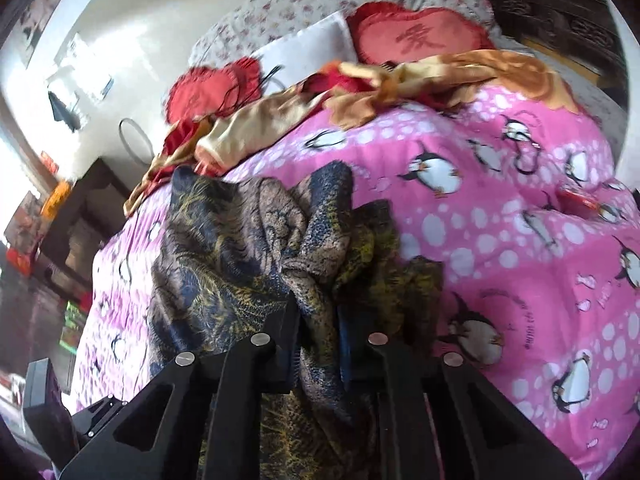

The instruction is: Fold small clothes

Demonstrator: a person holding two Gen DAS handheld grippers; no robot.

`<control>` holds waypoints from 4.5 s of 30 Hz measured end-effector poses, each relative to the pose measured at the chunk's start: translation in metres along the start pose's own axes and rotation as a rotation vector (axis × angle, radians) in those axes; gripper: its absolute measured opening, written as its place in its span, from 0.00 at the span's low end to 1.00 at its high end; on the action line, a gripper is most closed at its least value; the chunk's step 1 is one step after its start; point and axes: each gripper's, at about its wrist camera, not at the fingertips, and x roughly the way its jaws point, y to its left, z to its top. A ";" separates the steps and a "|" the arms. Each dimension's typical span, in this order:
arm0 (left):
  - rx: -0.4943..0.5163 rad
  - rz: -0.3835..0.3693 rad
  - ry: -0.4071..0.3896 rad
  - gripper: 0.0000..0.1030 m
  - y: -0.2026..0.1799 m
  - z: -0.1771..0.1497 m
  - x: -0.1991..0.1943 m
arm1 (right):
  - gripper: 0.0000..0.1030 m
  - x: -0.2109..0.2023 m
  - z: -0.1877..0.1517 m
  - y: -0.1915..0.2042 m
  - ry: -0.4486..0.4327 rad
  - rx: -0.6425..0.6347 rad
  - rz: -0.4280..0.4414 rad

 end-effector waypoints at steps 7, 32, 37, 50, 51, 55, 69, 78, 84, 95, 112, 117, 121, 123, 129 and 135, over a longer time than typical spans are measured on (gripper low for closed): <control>-0.005 -0.005 0.006 0.75 0.001 0.001 0.002 | 0.22 -0.007 -0.013 -0.030 -0.004 0.126 0.016; -0.046 -0.015 -0.010 0.81 0.013 0.005 -0.010 | 0.40 -0.018 -0.011 -0.005 0.018 0.069 -0.040; -0.094 -0.129 -0.075 0.95 0.033 0.025 -0.019 | 0.54 -0.027 -0.024 -0.020 -0.017 0.108 0.053; -0.217 -0.364 0.027 0.96 0.048 0.064 0.043 | 0.79 0.014 -0.057 -0.045 0.103 0.098 0.275; -0.189 -0.375 0.032 0.83 0.044 0.066 0.043 | 0.77 0.015 -0.056 -0.040 0.101 0.077 0.266; -0.132 -0.350 0.019 0.48 0.034 0.066 0.025 | 0.24 0.008 -0.052 -0.021 0.107 0.038 0.251; -0.189 -0.235 0.055 0.46 0.107 -0.041 -0.095 | 0.31 -0.038 -0.107 0.097 0.248 -0.108 0.409; -0.213 -0.069 0.005 0.70 0.115 -0.069 -0.111 | 0.35 -0.042 -0.102 0.115 0.200 -0.098 0.234; -0.151 0.025 -0.016 0.76 0.096 -0.055 -0.100 | 0.35 0.015 -0.101 0.169 0.273 -0.207 0.245; -0.100 0.147 -0.052 0.79 0.099 -0.082 -0.099 | 0.16 0.016 -0.108 0.139 0.240 -0.179 0.066; -0.163 0.223 -0.156 0.82 0.099 -0.095 -0.135 | 0.28 -0.043 -0.194 0.156 0.257 -0.326 0.006; -0.174 0.231 -0.199 0.82 0.097 -0.099 -0.152 | 0.30 -0.076 -0.188 0.172 0.161 -0.350 -0.041; -0.188 0.223 -0.230 0.82 0.095 -0.102 -0.163 | 0.39 -0.090 -0.187 0.190 0.104 -0.384 -0.081; -0.186 0.232 -0.237 0.82 0.093 -0.103 -0.167 | 0.41 -0.094 -0.186 0.196 0.081 -0.394 -0.098; -0.172 0.253 -0.265 0.82 0.089 -0.105 -0.175 | 0.45 -0.092 -0.187 0.201 0.057 -0.373 -0.118; -0.189 0.251 -0.274 0.82 0.091 -0.104 -0.175 | 0.49 -0.089 -0.189 0.202 0.057 -0.363 -0.123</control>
